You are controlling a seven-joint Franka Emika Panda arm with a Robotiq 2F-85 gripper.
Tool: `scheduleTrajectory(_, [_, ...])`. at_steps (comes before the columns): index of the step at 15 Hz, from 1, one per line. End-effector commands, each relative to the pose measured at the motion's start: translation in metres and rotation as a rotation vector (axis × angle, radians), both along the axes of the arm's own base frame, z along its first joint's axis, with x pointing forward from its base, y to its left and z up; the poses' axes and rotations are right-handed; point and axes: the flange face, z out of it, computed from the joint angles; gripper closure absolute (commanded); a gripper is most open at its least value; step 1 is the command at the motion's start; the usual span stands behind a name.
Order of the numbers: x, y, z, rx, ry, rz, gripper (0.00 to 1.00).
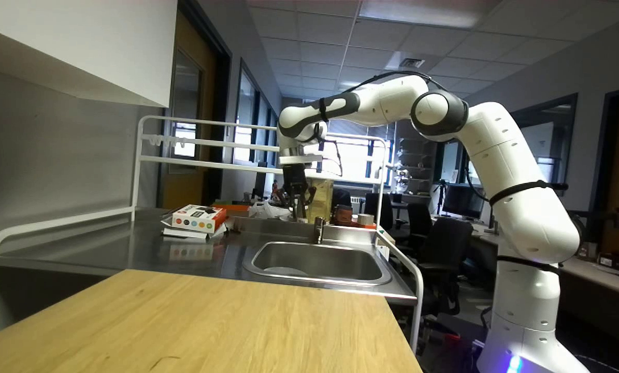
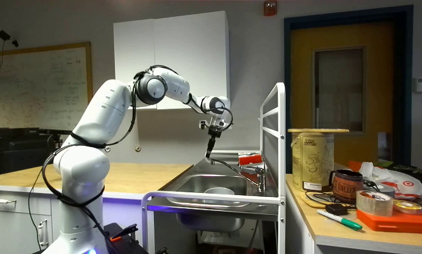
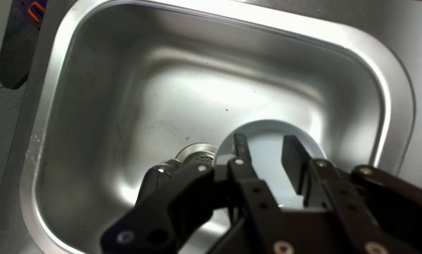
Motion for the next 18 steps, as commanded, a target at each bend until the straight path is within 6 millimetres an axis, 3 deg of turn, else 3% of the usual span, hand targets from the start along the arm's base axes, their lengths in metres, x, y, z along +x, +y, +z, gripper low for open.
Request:
scheduleTrajectory(1, [0.003, 0.003, 0.037, 0.118, -0.051, 0.031, 0.39])
scheduleTrajectory(4, [-0.003, -0.009, 0.048, 0.125, -0.076, 0.003, 0.15])
scheduleTrajectory(6, [-0.008, -0.025, 0.044, 0.082, -0.068, -0.057, 0.01])
scheduleTrajectory(12, [-0.023, -0.069, -0.004, 0.072, 0.010, -0.195, 0.00])
scheduleTrajectory(18, [-0.038, -0.078, -0.047, 0.090, 0.079, -0.252, 0.00])
